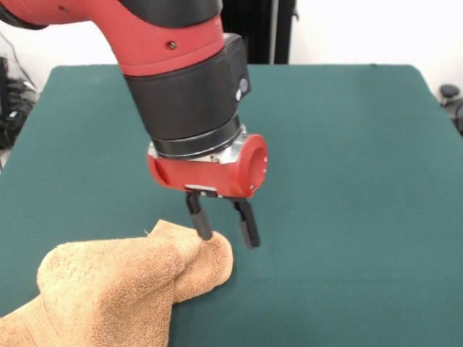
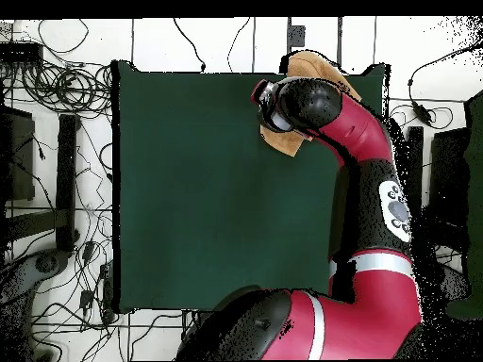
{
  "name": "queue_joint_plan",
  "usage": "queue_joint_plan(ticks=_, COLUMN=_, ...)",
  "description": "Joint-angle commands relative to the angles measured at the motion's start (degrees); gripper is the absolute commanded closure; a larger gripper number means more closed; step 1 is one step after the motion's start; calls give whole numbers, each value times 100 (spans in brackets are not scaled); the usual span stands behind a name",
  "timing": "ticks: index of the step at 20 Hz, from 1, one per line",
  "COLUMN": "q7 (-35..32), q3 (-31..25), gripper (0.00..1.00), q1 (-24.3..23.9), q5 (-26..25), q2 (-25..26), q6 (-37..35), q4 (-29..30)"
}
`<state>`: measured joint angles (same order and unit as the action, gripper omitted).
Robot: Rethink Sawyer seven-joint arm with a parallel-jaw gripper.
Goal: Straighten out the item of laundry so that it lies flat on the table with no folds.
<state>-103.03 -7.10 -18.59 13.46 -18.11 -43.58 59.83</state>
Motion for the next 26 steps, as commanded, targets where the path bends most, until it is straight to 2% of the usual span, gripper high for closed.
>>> queue_joint_plan(ticks=1, q7=-1427, q3=-136, gripper=0, q1=228, q5=288, q2=571, q6=-1013, q4=403)
queue_joint_plan(ticks=4, q7=-1430, q3=-166, gripper=0, q1=205, q5=333, q2=704, q6=-1144, q4=320)
queue_joint_plan(ticks=10, q7=-1442, q3=42, gripper=0, q1=293, q5=195, q2=853, q6=-840, q4=181)
queue_joint_plan(ticks=14, q7=-1665, q3=835, gripper=0, q1=652, q5=-281, q2=1013, q6=-815, q4=-327)
queue_joint_plan(ticks=16, q7=-1679, q3=1157, gripper=0, q1=745, q5=-432, q2=1130, q6=-1026, q4=-627)
queue_joint_plan(ticks=19, q7=-1193, q3=1561, gripper=0, q1=714, q5=-789, q2=1336, q6=-996, q4=-1348)
queue_joint_plan(ticks=23, q7=-784, q3=1640, gripper=0, q1=585, q5=-975, q2=1250, q6=-749, q4=-1414)
queue_joint_plan(ticks=26, q7=-787, q3=1597, gripper=0, q1=549, q5=-994, q2=1205, q6=-653, q4=-1318)
